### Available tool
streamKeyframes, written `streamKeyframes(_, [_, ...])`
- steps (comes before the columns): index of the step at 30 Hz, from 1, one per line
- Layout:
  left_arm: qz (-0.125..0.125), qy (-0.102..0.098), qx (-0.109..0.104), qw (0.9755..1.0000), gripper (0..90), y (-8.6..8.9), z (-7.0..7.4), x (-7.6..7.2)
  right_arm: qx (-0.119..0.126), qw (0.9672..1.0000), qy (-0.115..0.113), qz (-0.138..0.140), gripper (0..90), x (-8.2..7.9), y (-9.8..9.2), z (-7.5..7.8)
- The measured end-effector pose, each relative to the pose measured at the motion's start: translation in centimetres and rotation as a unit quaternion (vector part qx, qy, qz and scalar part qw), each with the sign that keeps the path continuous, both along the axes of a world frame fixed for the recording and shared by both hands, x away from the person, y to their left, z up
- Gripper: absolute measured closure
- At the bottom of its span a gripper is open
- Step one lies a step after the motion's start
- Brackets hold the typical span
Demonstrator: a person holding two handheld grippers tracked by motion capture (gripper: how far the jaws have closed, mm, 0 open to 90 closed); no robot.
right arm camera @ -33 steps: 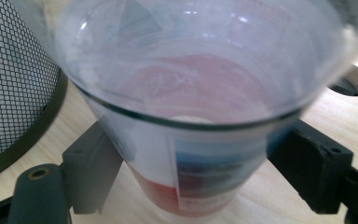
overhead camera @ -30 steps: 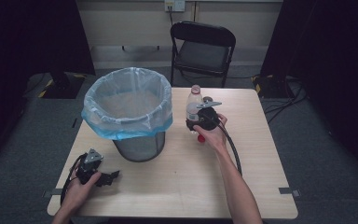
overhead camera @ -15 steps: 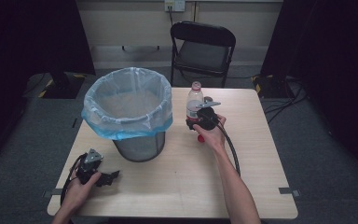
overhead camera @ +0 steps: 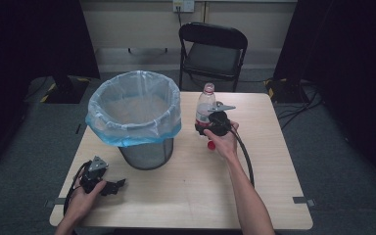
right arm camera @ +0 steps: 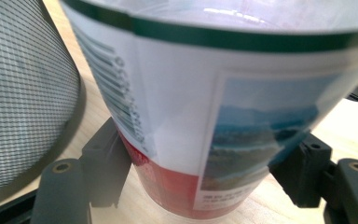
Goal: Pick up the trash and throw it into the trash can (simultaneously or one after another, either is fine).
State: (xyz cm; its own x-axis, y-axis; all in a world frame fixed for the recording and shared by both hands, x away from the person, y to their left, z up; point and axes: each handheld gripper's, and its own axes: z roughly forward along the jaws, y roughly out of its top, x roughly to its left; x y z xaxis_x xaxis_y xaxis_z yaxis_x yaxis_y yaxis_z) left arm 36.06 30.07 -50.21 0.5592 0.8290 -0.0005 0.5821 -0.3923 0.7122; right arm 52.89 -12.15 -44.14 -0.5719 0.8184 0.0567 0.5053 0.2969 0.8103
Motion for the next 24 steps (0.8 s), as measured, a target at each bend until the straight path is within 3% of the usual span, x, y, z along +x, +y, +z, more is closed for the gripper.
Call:
streamKeyframes(8, [0.000, 0.000, 0.000, 1.0000, 0.0, 0.0, 0.0, 0.0, 0.031, 0.9994, -0.013, -0.004, 28.9, -0.7, -0.7, 1.4])
streamKeyframes(24, [0.000, 0.000, 0.000, 1.0000, 0.0, 0.0, 0.0, 0.0, 0.059, 0.9977, -0.032, 0.004, 28.9, -2.2, -1.6, 4.3])
